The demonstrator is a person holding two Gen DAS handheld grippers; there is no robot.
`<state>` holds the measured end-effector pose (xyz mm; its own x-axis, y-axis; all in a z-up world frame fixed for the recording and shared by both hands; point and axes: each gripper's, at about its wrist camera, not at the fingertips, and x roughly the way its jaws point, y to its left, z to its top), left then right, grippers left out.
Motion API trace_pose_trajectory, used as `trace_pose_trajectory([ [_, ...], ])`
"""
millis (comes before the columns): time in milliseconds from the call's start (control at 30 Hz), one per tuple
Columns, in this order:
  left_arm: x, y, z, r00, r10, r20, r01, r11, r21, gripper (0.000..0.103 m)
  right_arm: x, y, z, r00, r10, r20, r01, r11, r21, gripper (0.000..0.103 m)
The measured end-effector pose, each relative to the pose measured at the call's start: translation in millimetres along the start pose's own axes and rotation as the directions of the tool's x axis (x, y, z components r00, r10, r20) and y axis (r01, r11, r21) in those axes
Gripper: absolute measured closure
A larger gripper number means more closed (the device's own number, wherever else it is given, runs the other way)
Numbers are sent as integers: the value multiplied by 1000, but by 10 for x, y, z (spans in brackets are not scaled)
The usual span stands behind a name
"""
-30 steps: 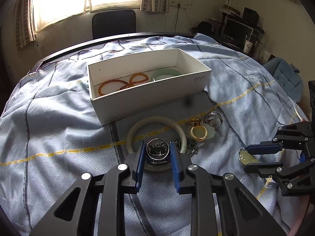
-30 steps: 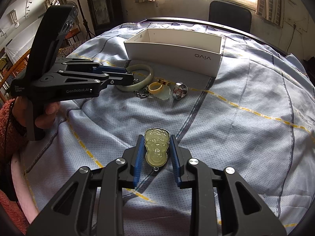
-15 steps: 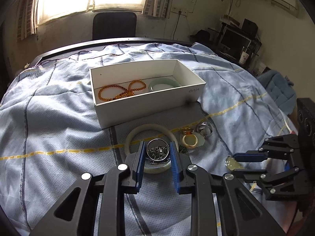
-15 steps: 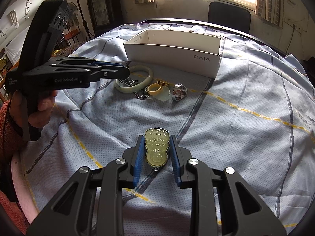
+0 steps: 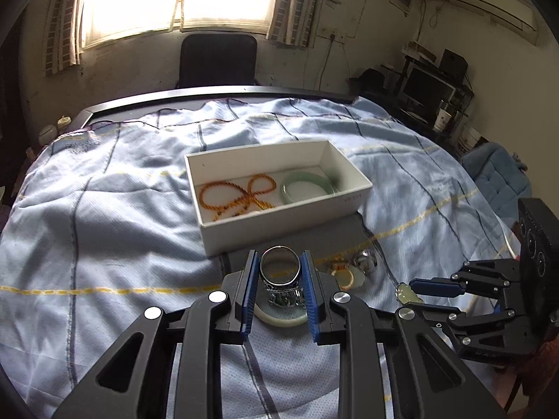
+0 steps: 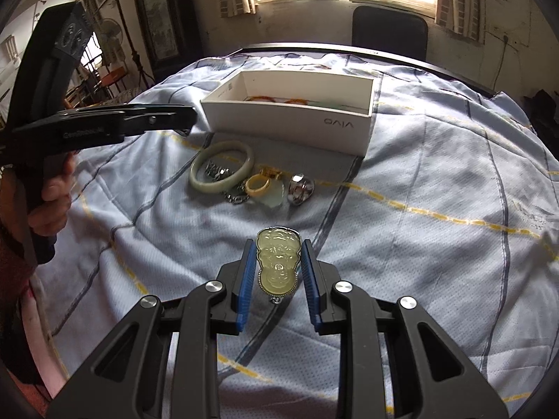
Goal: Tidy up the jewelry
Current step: 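Carry the ring and pendant over the white box and open both tools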
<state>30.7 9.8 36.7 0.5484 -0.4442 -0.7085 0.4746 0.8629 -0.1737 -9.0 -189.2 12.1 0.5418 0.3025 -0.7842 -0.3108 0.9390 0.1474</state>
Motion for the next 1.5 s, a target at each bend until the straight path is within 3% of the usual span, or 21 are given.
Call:
trace_pose_trajectory([
  [333, 104, 54, 241, 1000, -11, -5, 10, 999, -46, 78, -68, 57, 483, 998, -29, 50, 30, 999, -23, 78],
  [533, 315, 142, 424, 998, -19, -64, 12, 994, -110, 78, 26, 57, 893, 997, -11, 79, 12, 1000, -8, 78],
  [767, 607, 206, 736, 988, 54, -142, -72, 990, -120, 78, 377, -90, 1283, 998, -47, 32, 46, 998, 32, 78],
  [900, 849, 301, 794, 973, 83, -214, -116, 982, -148, 78, 601, -222, 1353, 998, -63, -20, 64, 996, 62, 78],
  [1133, 1050, 361, 796, 960, 107, -260, -150, 977, -154, 78, 818, -327, 1397, 996, -49, -68, 55, 994, 92, 77],
  [1333, 1077, 362, 814, 960, 105, -259, -149, 977, -153, 73, 892, -322, 1426, 996, -63, -65, 68, 995, 77, 77],
  [1500, 965, 334, 837, 969, 102, -223, -138, 979, -149, 73, 711, -345, 1397, 998, -55, -22, 57, 994, 95, 76],
])
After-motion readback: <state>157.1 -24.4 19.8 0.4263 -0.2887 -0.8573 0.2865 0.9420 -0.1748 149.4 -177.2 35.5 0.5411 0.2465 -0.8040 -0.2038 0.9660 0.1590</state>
